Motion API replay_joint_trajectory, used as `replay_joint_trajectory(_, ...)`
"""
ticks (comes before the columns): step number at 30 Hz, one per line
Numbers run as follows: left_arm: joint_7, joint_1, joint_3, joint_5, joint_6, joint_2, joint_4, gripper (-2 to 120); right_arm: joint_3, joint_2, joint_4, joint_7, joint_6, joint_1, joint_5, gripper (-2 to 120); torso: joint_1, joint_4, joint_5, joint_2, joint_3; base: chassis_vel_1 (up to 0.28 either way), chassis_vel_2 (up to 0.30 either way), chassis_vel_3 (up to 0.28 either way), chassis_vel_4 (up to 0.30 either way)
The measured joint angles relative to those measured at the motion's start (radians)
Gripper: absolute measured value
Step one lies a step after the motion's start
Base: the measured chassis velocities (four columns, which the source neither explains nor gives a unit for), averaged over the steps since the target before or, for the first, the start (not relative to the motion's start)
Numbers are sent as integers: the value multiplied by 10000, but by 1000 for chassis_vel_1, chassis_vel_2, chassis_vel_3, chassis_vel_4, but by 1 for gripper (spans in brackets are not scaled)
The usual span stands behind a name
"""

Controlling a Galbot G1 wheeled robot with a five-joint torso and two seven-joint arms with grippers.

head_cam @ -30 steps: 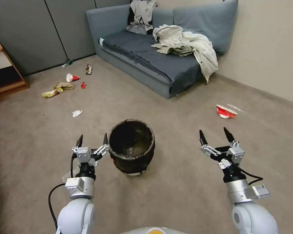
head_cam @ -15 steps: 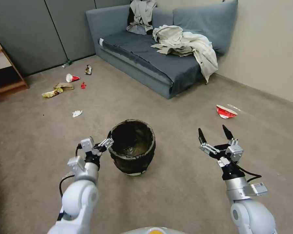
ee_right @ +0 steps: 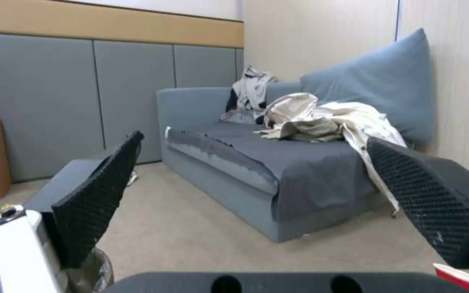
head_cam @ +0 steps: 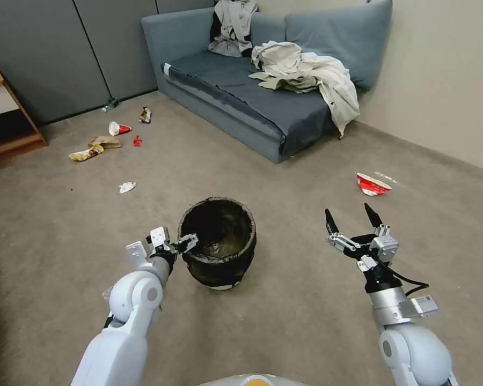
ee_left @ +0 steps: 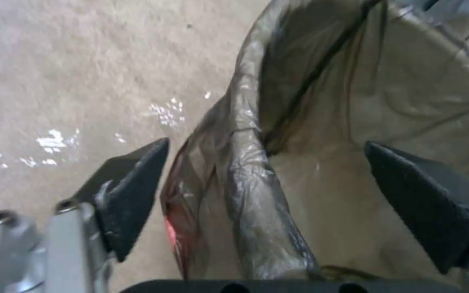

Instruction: Pick up the trash can from the floor.

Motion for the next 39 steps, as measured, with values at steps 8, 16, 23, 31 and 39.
replay_joint_trajectory(8, -336, -433, 100, -611, 327, 174, 543, 61, -3, 54, -13, 16, 39, 0, -14, 100, 1, 0, 0, 0, 0, 0, 0, 0, 0)
replay_joint_trajectory(16, -528, -672, 164, -1035, 434, 201, 845, 32, -16, 109, -84, 16, 84, 5, -41, 100, 0, 0, 1, 0, -1, 0, 0, 0, 0)
replay_joint_trajectory(23, -562, -747, 168, -1039, 415, 113, 932, 9, -3, 111, -105, 16, 108, 6, -48, 100, 0, 0, 2, 1, -1, 0, 0, 0, 0)
replay_joint_trajectory(31, -680, -580, -11, -1014, 213, 40, 334, 2, 8, 88, -118, 16, 122, -4, -52, 100, 1, -1, 0, 0, -1, 0, 0, 0, 0)
replay_joint_trajectory(39, -792, 3, -276, -1134, 355, 316, -976, 1, -8, 61, -94, 16, 120, 9, -53, 100, 1, 0, -2, 0, -1, 0, 0, 0, 0)
